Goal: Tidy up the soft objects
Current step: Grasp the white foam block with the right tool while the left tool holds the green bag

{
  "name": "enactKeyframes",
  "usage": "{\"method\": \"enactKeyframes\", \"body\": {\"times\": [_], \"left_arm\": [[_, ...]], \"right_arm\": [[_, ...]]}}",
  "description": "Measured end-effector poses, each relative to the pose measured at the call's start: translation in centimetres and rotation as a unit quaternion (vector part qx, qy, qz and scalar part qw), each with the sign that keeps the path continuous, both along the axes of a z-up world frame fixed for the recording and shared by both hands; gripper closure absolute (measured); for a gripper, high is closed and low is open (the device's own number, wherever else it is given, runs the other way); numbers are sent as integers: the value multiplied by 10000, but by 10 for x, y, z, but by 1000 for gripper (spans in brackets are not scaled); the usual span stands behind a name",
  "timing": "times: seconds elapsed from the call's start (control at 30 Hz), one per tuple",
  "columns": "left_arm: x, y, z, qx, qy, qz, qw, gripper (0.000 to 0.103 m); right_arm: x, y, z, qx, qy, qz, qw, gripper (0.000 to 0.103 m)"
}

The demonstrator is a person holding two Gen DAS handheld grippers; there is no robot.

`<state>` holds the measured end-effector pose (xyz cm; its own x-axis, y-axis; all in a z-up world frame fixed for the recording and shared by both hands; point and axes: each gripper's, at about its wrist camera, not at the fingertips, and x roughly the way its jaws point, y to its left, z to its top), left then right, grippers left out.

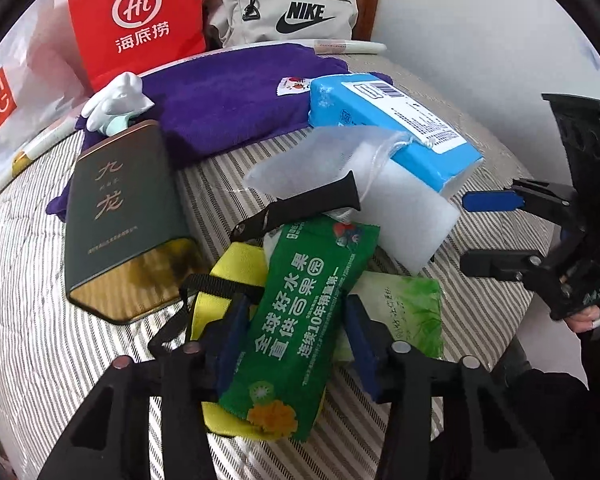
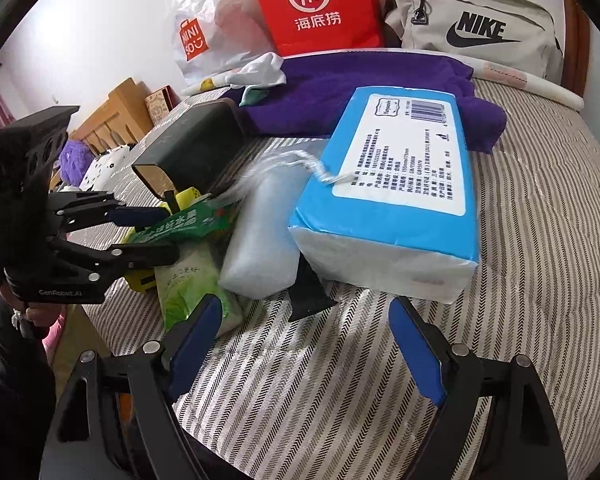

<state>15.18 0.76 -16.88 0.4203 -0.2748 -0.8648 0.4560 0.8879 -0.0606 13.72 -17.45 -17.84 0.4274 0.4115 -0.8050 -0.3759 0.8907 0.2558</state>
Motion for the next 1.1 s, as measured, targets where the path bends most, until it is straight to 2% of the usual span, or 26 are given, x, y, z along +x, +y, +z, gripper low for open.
{"method": "enactKeyframes", "body": {"times": [0.1,0.27,0.53,0.77,0.8,0.87,0.9,1.1], "left_arm": [[7,-3,-4,-50,79,27,10000,54],[1,6,-2,-289,56,158,9994,65],[-12,27,4,-347,-30,588,9977,66],[-15,35,6,-441,-67,770,9960,65],[-13,35,5,-501,-49,786,9956,65],[-11,39,3,-672,57,874,9939,64],[-11,41,2,-743,77,889,9932,63],[-8,49,0,-1187,260,931,9882,63]], "right_arm": [[-3,2,2,-15,-42,17,10000,18],[-5,2,8,98,-135,4,9999,18],[8,16,4,550,103,-91,9984,18],[12,35,-11,565,282,-408,9972,18],[12,38,-12,507,252,-412,9975,21],[11,44,-14,297,199,-431,9984,36],[10,46,-13,226,166,-405,9988,50],[4,46,-1,346,-22,-242,9991,52]]}}
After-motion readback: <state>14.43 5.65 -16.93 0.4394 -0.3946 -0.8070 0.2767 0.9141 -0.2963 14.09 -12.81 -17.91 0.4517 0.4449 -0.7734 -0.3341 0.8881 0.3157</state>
